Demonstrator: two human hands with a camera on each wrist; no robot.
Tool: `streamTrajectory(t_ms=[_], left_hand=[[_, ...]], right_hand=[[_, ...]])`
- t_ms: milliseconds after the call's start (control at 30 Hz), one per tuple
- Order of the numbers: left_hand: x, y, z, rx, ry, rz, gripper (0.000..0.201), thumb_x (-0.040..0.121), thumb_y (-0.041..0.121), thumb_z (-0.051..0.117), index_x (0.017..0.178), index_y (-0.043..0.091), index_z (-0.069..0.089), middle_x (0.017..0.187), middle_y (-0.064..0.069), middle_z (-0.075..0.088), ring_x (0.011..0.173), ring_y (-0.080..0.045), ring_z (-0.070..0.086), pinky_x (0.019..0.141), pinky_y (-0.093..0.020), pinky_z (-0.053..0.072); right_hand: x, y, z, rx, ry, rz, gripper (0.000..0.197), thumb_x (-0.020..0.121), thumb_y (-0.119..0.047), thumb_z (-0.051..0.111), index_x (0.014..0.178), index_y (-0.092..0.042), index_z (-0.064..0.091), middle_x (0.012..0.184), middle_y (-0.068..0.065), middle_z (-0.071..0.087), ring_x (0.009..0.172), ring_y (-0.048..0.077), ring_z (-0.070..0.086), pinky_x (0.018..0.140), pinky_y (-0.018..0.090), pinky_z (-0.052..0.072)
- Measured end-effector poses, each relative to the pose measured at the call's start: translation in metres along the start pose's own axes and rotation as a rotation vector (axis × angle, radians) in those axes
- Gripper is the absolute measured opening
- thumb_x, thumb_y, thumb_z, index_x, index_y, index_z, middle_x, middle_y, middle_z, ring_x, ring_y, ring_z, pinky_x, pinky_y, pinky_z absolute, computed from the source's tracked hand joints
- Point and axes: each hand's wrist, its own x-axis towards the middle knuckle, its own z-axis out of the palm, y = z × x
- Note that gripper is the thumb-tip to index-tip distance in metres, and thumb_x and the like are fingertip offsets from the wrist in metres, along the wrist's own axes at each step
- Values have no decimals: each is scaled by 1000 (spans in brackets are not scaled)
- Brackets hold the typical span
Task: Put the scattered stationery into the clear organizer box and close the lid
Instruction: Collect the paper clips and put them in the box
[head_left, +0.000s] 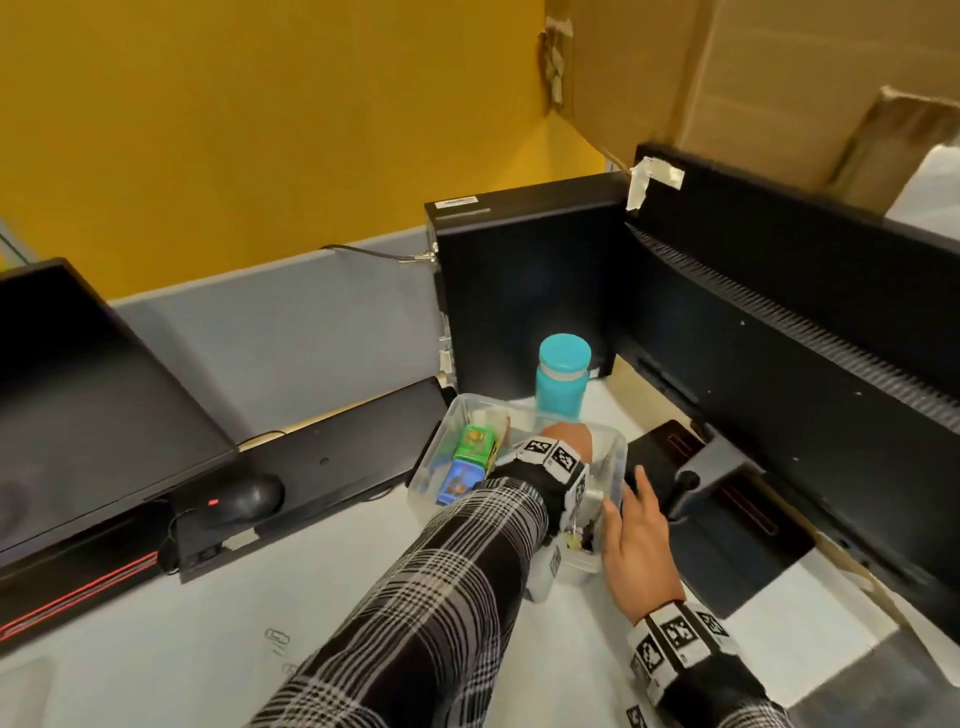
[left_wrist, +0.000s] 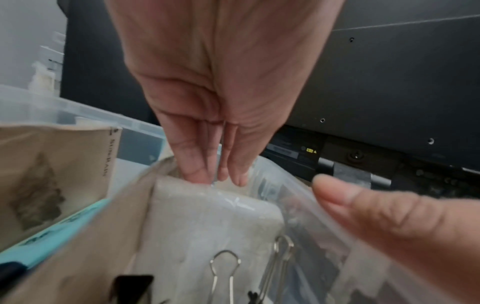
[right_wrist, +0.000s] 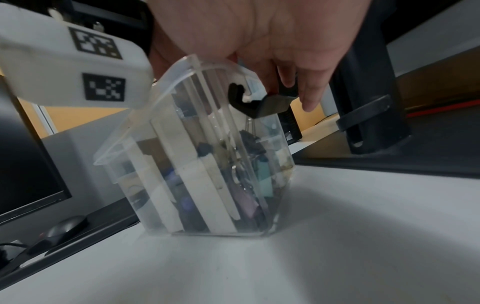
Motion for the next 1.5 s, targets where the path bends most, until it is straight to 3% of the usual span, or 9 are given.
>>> streamTrajectory(t_ms=[167, 333, 433, 567, 733, 1100, 1300, 1400, 1500], left_hand=[[-46, -12, -26, -299, 161, 56, 38, 93, 1, 45, 125, 16, 58, 130, -6, 58, 118, -24, 55, 103, -35, 43], [-132, -79, -29, -570, 431, 147, 26, 93, 7, 51, 112, 15, 66, 113, 4, 66, 95, -4, 60, 78, -4, 42], [-186, -149, 4, -500, 494, 23, 21, 90, 9, 57, 102, 19, 70, 100, 9, 65, 88, -6, 61, 80, -12, 45], [-260, -230, 68, -343, 276, -313, 8, 88, 27, 62, 93, 33, 63, 99, 9, 63, 81, -9, 60, 81, -29, 51], [-332, -260, 138, -394, 61, -495, 34, 66, 54, 66, 78, 25, 52, 82, 5, 65, 75, -13, 58, 74, -33, 51], [-331, -242, 176, -660, 235, -515, 22, 74, 23, 71, 83, 27, 52, 75, 9, 61, 62, -2, 50, 67, -23, 47], [-312, -259, 141, -460, 348, -322, 37, 81, 20, 64, 113, 29, 48, 112, 6, 52, 99, -13, 51, 89, -27, 47], [-311, -281, 136, -118, 89, -213, 96, 75, 28, 74, 148, 25, 11, 155, 4, 14, 142, -22, 15, 117, -38, 19], [-300, -285, 142, 62, -119, -107, 121, 70, 27, 79, 149, 23, -13, 159, 1, -8, 146, -23, -7, 118, -37, 2]], right_hand=[[0, -1, -4, -79, -10, 4, 55, 99, -40, 25, 150, -19, 18, 159, 2, 3, 145, 27, 11, 118, 44, 15], [-19, -32, -7, -243, 137, -234, 59, 95, -31, 45, 147, -11, 23, 156, 9, 16, 142, 27, 16, 116, 43, 17], [-47, -65, 17, -224, 142, -453, 56, 93, -36, 47, 143, -14, 32, 148, 6, 33, 135, 24, 29, 113, 42, 25], [-83, -83, 82, -275, -230, -658, 54, 90, -51, 38, 133, -19, 41, 133, -1, 40, 119, 18, 39, 103, 34, 41], [-98, -66, 134, -534, -714, -344, 71, 82, -51, 60, 138, -16, 31, 137, 4, 25, 121, 23, 40, 99, 33, 42], [-128, -85, 178, -329, -645, -209, 21, 91, -21, 53, 108, -18, 41, 109, 2, 50, 85, 16, 50, 79, 27, 43], [-125, -95, 185, -396, -658, -108, 104, 57, -69, 71, 135, -15, 27, 130, 4, 32, 112, 24, 49, 89, 32, 45], [-134, -92, 189, -519, -717, -42, 146, 36, -82, 68, 147, -15, 1, 147, 11, 11, 132, 33, 30, 105, 44, 38], [-143, -98, 213, -582, -715, -52, 147, 40, -76, 74, 148, -17, -7, 152, 13, 2, 138, 35, 15, 111, 44, 32]])
